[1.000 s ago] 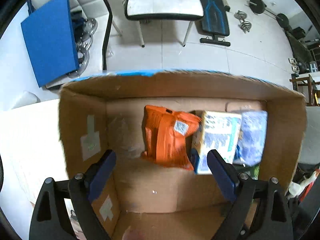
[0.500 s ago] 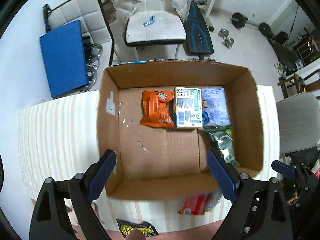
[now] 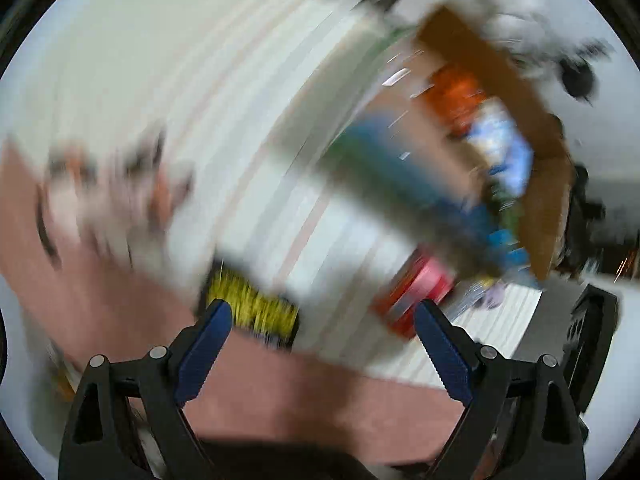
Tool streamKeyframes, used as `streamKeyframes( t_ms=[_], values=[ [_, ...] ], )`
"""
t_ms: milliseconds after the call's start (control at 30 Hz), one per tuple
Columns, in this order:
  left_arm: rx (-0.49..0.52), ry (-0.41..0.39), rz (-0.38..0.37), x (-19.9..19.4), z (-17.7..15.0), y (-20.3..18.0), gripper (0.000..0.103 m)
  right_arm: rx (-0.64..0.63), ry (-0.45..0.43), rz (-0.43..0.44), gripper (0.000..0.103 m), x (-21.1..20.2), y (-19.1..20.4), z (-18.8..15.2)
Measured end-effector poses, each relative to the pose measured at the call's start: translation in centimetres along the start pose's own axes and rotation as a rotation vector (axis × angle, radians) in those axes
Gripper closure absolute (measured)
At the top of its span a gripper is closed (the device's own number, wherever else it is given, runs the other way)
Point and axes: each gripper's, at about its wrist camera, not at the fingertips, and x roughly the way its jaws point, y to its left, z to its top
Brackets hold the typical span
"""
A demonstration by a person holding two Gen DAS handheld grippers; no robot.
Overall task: Organize soft objects
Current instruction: 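Grasp the black shoe shine wipes with the left tool while the right tool grasps the red snack bag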
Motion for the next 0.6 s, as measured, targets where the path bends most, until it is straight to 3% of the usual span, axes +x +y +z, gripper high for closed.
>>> streamKeyframes(
  t_ms=[133, 233, 433, 600],
  values=[
    [-0.220, 0.118, -0.043, 5.8, -1.7, 5.8, 0.010, 0.024, 0.031, -0.052, 0.012, 4.0, -0.3, 0.2],
    [-0.319, 0.178, -0.067, 8.8, -2.3, 7.7, 0.010, 0.046, 0.030, -0.079, 0.012, 5.4, -0.5, 0.5],
    [-0.357, 0.240, -0.031, 12.6, -2.2, 7.7, 0.010, 0.090, 0.042, -0.109, 0.013, 7.5, -0.9, 1.7],
    [-0.338, 0.218, 0.042, 14.0, -2.5, 7.7, 0.010, 0.094, 0.046, -0.133, 0.017, 8.3, -0.2, 2.7]
  ],
)
